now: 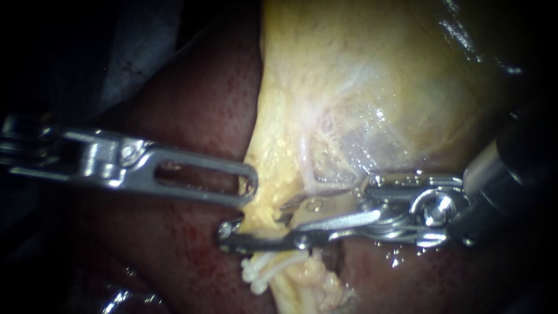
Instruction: Going back third clip left tube
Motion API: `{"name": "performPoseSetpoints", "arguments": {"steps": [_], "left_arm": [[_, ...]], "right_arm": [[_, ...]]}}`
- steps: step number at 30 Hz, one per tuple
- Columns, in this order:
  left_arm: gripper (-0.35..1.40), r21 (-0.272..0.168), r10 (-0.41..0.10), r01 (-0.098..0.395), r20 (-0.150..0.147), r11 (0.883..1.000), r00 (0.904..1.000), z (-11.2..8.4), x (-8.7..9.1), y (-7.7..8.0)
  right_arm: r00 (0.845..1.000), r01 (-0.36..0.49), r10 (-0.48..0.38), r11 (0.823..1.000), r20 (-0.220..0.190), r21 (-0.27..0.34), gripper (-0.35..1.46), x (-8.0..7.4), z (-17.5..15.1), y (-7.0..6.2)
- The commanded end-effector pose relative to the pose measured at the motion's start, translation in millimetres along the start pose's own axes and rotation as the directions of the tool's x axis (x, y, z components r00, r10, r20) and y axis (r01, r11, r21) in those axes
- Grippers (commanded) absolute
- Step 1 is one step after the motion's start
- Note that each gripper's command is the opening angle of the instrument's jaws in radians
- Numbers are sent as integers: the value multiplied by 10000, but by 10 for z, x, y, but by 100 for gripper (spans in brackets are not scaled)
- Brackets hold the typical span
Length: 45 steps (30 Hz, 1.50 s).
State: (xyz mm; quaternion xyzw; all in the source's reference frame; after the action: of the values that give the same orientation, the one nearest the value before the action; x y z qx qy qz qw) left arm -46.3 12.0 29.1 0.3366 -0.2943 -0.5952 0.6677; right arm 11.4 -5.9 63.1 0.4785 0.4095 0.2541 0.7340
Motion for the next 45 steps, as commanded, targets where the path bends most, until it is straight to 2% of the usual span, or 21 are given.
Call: {"name": "performPoseSetpoints", "arguments": {"steps": [1,12,13,14,15,17,21,35,45], "left_arm": [[-35,-8,-2,2,3,10000,10000,1,0,0],[-35,-11,-1,1,7,10000,10000,1,0,0],[-35,-12,0,0,7,10000,10000,1,0,0],[-35,-12,0,0,8,10000,10000,1,0,0],[-35,-12,0,0,8,10000,10000,1,0,0],[-35,-12,0,0,8,10000,10000,1,0,0],[-35,-14,-1,1,10,10000,10000,2,0,0],[-35,-22,-4,4,19,10000,10000,4,0,0],[-35,-20,-2,2,17,10000,10000,3,0,0]], "right_arm": [[10000,4,-4,10000,-20,-20,-35,0,0,0],[10000,7,-7,10000,-18,-21,-35,0,0,0],[10000,9,-9,10000,-38,-42,-25,-1,1,0],[9999,9,-10,9999,-103,-107,-3,-1,1,0],[9999,5,-9,9998,-170,-214,9,-1,1,0],[9997,6,-11,9998,-235,-196,28,-1,2,-1],[9989,229,-243,9991,-406,-351,45,-1,5,-4],[9925,1069,-1102,9923,-522,-628,50,7,17,1],[9874,1392,-1444,9871,-641,-794,51,4,-6,5]]}}
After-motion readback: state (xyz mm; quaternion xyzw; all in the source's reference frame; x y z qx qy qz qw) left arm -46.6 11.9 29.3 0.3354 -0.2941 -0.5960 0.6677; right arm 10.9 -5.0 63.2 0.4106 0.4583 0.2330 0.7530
